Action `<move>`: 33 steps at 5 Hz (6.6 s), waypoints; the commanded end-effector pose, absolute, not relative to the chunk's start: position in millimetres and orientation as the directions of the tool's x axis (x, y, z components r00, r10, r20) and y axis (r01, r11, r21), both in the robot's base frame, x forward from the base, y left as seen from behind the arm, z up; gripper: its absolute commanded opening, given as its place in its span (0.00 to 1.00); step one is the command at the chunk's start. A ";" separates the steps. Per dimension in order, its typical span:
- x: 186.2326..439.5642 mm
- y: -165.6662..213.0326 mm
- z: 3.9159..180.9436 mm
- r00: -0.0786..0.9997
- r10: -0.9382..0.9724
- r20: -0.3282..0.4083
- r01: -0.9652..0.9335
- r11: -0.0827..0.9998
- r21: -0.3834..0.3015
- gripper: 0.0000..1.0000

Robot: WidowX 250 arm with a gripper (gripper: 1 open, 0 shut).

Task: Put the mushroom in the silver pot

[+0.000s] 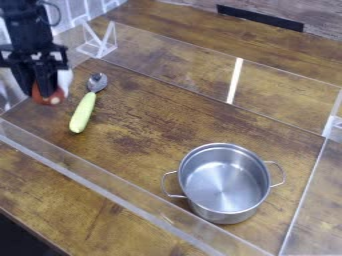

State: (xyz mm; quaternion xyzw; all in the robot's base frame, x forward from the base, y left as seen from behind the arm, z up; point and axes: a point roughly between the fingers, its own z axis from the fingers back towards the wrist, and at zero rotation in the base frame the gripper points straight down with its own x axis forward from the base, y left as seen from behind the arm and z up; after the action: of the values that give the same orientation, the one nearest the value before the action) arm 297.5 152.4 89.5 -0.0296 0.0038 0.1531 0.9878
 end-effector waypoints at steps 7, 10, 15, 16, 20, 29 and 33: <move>300.1 -114.2 111.2 0.952 -0.294 0.088 0.305 0.938 -0.165 0.00; 307.6 -113.2 76.2 0.956 -0.289 0.055 0.295 0.941 -0.167 1.00; 310.4 -95.9 69.7 0.978 -0.205 0.045 0.209 0.965 -0.161 1.00; 304.7 -96.5 73.8 0.971 -0.232 0.055 0.238 0.959 -0.154 1.00; 306.2 -80.6 83.2 0.993 -0.057 0.106 0.067 0.994 -0.091 1.00; 308.7 -74.0 148.0 0.987 0.015 0.160 -0.015 1.000 -0.003 1.00; 310.3 -101.8 137.5 0.994 -0.081 0.077 0.081 0.997 0.011 1.00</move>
State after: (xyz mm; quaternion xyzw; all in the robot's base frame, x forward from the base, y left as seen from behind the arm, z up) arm 306.9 -97.8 119.8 0.0100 -0.0101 -0.0369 0.9992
